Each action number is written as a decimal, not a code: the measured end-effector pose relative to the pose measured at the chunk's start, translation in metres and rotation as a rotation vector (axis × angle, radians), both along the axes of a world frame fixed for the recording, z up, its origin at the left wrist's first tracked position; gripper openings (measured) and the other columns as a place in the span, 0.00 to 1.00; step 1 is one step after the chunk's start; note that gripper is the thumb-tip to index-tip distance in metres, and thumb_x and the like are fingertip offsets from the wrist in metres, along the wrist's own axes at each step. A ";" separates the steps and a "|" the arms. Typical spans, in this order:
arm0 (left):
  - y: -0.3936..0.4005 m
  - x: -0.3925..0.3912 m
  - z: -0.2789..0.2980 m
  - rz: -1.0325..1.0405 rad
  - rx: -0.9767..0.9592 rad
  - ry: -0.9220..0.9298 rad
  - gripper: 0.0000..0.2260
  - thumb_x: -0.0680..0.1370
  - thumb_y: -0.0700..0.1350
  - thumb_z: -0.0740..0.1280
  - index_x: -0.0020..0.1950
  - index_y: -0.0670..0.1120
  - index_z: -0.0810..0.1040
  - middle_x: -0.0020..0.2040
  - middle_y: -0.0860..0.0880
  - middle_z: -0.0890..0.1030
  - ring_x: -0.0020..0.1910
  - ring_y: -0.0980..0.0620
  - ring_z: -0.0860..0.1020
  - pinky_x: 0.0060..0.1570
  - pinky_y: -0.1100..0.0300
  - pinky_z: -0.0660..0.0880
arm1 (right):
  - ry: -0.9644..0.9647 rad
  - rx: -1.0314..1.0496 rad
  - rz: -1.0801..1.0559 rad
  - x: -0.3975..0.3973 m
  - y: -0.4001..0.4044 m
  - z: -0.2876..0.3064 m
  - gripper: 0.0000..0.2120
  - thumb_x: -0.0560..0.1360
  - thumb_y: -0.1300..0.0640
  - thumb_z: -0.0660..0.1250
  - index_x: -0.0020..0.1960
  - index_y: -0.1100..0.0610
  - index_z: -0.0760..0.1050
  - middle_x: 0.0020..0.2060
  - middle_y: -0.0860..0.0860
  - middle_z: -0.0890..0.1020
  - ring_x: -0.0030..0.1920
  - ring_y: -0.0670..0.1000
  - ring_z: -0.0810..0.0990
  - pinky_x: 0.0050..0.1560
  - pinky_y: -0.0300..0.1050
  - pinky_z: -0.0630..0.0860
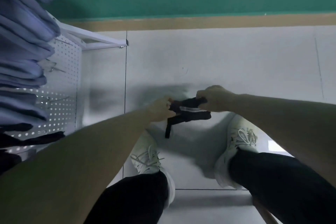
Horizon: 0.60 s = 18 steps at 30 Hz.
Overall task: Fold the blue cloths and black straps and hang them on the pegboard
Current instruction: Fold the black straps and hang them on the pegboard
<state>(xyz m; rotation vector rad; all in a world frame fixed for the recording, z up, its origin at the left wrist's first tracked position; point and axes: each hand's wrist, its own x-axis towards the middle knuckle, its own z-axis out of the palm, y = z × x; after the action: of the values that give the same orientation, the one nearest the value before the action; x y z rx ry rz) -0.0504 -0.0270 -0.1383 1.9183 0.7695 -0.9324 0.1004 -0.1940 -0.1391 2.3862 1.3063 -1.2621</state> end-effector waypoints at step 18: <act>0.017 0.004 0.188 0.334 -0.261 -0.361 0.25 0.73 0.65 0.70 0.68 0.58 0.76 0.67 0.60 0.77 0.68 0.60 0.72 0.65 0.58 0.68 | 0.589 0.732 -1.071 0.014 0.047 0.217 0.04 0.83 0.54 0.63 0.49 0.49 0.71 0.38 0.50 0.82 0.36 0.50 0.81 0.36 0.45 0.77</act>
<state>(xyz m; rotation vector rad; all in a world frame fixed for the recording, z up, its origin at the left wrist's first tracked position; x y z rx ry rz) -0.0468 -0.0104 0.0501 1.6035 0.6860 -0.4402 0.1143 -0.1470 0.0774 3.6697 0.5014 -2.1323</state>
